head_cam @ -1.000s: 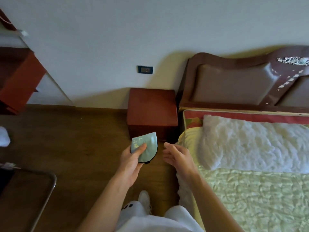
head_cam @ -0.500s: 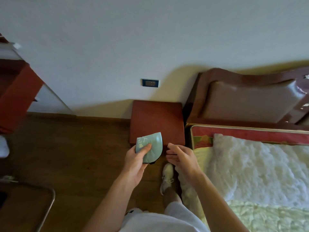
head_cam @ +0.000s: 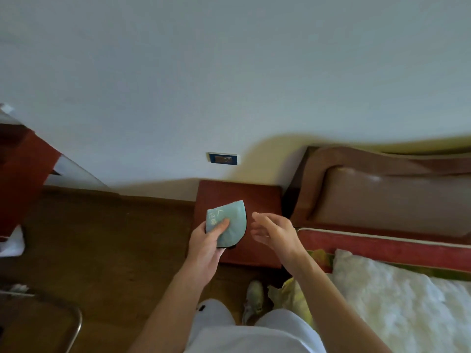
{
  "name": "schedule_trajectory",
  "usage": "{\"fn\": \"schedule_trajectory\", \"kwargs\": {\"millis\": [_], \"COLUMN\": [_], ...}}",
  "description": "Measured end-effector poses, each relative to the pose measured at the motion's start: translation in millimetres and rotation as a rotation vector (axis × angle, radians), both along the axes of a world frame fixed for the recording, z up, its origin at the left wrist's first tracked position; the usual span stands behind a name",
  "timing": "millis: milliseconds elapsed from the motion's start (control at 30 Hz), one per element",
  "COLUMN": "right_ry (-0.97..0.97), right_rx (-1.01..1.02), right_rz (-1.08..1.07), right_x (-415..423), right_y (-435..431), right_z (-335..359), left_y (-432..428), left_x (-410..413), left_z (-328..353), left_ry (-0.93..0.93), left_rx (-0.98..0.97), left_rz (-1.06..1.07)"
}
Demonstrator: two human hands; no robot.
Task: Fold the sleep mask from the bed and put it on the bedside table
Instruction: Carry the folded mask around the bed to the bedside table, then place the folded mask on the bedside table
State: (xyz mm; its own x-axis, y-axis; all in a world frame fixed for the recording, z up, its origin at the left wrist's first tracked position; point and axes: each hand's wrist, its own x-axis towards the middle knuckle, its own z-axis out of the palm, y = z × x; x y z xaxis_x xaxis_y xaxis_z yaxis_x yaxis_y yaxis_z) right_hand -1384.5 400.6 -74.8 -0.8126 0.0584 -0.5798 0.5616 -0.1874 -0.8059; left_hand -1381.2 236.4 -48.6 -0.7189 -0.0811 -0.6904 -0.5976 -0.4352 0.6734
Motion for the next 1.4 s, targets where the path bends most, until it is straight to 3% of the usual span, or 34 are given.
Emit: {"fn": "schedule_trajectory", "kwargs": {"millis": [667, 933, 1067, 1267, 1400], "right_ry": [-0.088, -0.077, 0.060, 0.200, 0.252], "right_rx": [0.034, 0.457, 0.700, 0.991, 1.089], "right_rz": [0.021, 0.150, 0.286, 0.496, 0.655], "right_x": [-79.8, -109.3, -113.7, -95.3, -67.9], "right_y": [21.8, 15.2, 13.6, 17.6, 19.1], "right_z": [-55.7, -158.9, -229.9, -323.8, -369.2], "left_y": [31.7, 26.6, 22.2, 23.1, 28.3], "left_x": [-100.2, -130.3, -141.1, -160.4, -165.0], "left_z": [-58.2, -172.9, -253.7, -356.9, -397.2], "left_ry": [-0.075, -0.194, -0.257, -0.282, -0.222], "left_rx": [-0.053, -0.017, -0.042, -0.180, -0.370], "left_rz": [-0.094, -0.047, -0.042, -0.142, -0.282]}}
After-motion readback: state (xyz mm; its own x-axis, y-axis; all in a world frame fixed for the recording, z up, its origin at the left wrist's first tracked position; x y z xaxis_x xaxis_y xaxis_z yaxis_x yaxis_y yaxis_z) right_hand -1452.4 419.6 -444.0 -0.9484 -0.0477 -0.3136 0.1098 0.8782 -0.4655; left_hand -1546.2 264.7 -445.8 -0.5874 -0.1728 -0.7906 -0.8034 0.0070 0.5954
